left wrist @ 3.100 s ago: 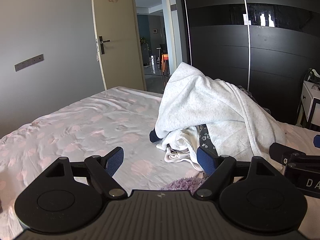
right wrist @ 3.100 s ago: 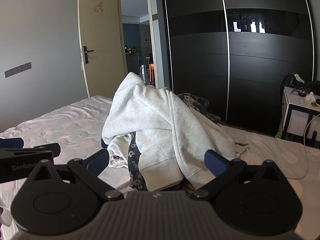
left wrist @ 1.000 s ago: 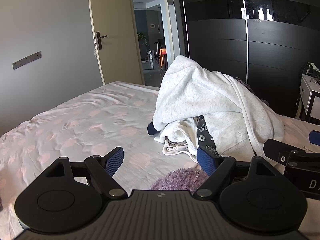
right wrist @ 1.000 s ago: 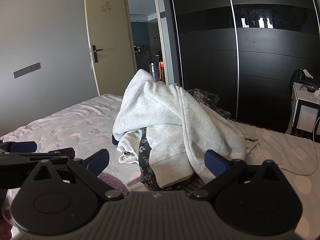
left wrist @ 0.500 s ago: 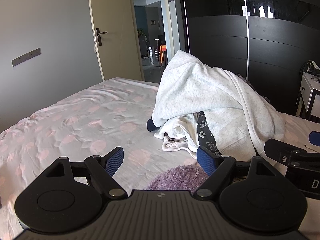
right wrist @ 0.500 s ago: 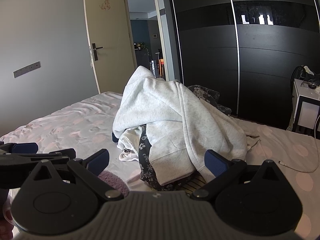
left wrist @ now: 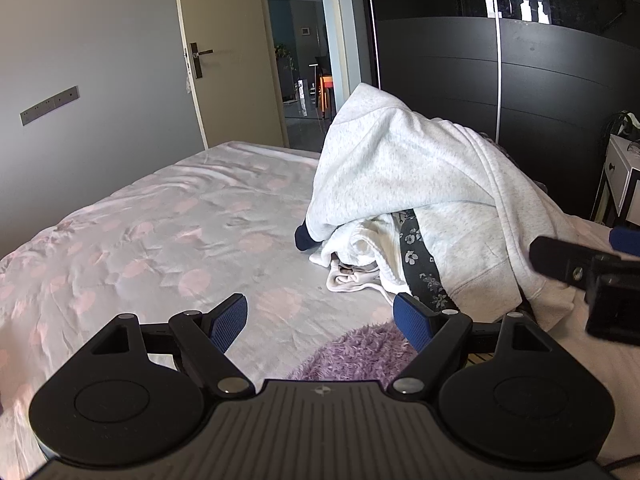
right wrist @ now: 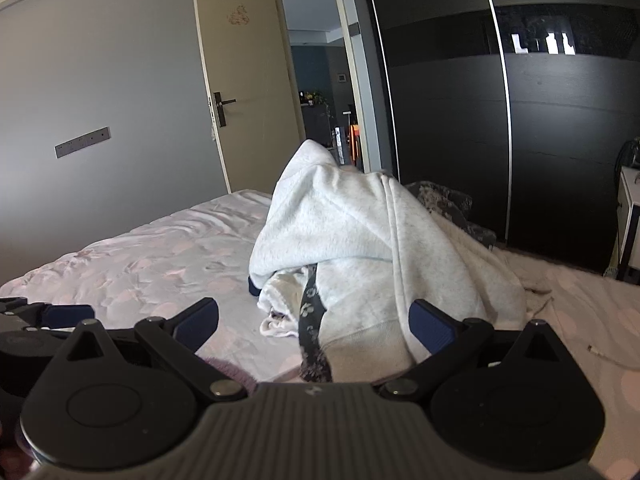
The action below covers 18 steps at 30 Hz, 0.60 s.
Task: Fold clothes
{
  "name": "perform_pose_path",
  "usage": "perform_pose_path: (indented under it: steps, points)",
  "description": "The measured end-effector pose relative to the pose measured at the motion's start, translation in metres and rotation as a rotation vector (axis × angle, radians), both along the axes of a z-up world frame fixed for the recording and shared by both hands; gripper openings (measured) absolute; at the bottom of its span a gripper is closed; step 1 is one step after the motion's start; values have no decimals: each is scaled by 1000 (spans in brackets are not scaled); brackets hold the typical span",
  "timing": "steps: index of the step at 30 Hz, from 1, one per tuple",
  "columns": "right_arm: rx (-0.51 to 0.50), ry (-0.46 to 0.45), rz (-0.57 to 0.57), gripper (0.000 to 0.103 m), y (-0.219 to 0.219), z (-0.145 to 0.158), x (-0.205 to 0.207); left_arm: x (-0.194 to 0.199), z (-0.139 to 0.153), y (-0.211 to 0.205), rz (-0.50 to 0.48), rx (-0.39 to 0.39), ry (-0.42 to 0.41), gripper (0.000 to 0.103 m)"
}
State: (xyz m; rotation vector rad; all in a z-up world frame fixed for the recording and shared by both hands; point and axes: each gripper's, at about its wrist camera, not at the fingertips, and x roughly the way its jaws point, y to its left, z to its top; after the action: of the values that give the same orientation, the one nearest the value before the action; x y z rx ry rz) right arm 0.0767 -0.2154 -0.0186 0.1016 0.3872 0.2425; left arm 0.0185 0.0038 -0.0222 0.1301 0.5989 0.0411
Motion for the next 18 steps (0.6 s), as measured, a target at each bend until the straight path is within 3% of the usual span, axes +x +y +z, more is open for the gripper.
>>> perform_pose_path:
  steps: [7,10,18]
  points:
    - [-47,3,17,100,-18,-2,46,29,-5,14,13,8,47,80]
    - [-83,7,17,86,-21,-2,70,43,-7,18,20,14,63,80]
    - [-139,23,13,74,-25,-6,139,90,-10,17,14,34,102,80]
